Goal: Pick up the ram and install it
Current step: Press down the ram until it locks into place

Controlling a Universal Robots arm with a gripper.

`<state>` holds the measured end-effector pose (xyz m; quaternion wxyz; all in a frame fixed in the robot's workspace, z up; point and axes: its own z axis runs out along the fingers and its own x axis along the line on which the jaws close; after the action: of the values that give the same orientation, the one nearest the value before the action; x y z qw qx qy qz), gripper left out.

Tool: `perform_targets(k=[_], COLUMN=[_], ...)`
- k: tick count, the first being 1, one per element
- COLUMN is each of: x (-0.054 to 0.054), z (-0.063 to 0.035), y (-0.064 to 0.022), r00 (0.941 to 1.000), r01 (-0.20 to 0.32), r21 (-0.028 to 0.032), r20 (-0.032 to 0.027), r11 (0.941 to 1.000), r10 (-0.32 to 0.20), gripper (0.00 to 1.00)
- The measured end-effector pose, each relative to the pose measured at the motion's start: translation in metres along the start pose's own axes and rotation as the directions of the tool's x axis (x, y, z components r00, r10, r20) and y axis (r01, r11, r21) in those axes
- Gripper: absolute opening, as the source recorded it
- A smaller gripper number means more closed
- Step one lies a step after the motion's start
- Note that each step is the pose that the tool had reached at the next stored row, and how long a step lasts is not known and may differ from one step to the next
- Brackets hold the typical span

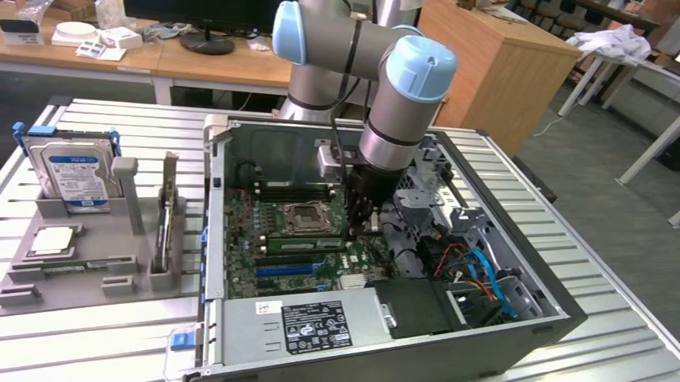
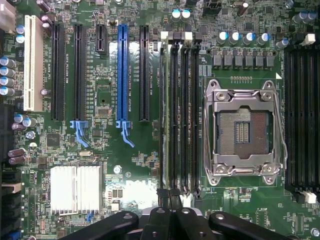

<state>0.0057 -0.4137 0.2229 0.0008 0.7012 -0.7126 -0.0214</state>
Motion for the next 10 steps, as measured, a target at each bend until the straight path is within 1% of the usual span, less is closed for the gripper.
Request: perform_targets(k=[2,10], x=[0.0,0.0], z=[-0.003,-0.0188], y=[0.0001,0.0006], r00=[1.0,1.0], r01=[0.0,0.0], r21=[-0.0001,-0.0001], r20=[-0.0009,-0.001], r11=[1.0,1.0], r10=[0.0,0.0], gripper=[0.11,0.11])
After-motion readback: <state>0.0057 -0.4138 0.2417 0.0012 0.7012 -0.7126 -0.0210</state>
